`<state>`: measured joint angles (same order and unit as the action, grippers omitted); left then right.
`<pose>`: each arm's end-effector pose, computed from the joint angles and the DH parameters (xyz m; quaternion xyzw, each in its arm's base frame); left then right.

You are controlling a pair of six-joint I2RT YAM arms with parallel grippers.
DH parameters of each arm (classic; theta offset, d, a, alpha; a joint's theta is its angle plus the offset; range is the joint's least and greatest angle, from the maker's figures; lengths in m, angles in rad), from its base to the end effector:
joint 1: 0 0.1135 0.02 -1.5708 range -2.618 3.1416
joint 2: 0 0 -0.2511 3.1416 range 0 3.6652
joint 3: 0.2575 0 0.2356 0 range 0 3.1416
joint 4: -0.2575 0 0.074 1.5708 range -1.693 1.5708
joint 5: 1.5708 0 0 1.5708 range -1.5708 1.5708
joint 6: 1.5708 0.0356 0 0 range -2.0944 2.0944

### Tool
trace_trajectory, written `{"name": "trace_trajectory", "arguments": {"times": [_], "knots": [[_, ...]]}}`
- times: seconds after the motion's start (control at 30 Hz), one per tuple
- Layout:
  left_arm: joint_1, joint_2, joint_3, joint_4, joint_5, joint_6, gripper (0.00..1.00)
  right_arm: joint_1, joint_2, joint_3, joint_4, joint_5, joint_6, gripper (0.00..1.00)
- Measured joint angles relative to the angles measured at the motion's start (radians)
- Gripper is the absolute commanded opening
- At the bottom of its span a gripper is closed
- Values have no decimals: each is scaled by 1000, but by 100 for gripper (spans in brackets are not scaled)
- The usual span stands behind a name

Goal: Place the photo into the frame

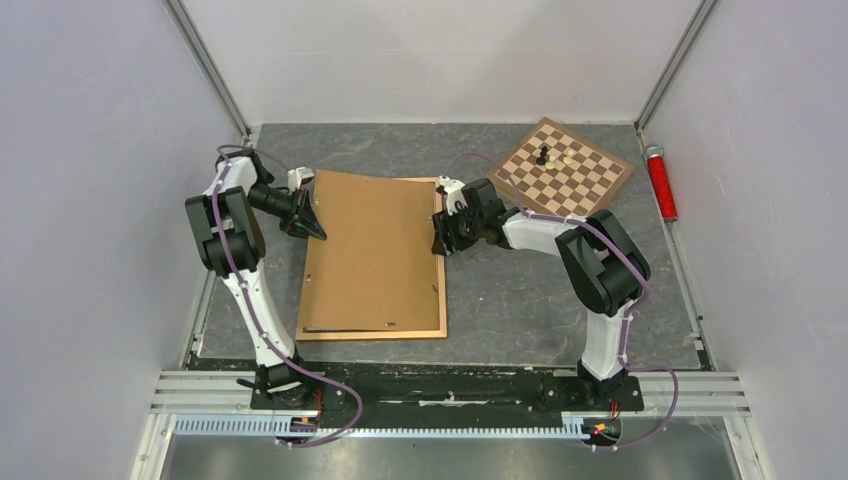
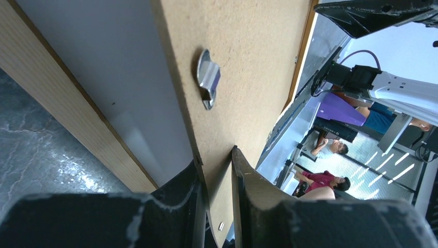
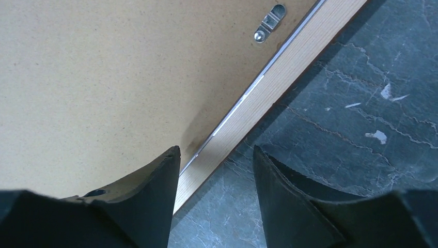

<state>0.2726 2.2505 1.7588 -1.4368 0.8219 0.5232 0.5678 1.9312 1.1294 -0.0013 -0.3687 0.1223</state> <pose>0.3659 0.0752 0.1621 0.0422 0.9039 -0.4256 0.0020 0.3173 0.2176 0.1493 -0.2683 0.8738 0.2845 0.2890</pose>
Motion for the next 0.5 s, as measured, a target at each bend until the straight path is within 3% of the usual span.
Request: {"name": "trace_trajectory", "arguments": {"times": [0.5], "knots": [[8, 0, 78, -133, 77, 138, 2, 0, 0, 0, -7, 10, -10, 50]]}}
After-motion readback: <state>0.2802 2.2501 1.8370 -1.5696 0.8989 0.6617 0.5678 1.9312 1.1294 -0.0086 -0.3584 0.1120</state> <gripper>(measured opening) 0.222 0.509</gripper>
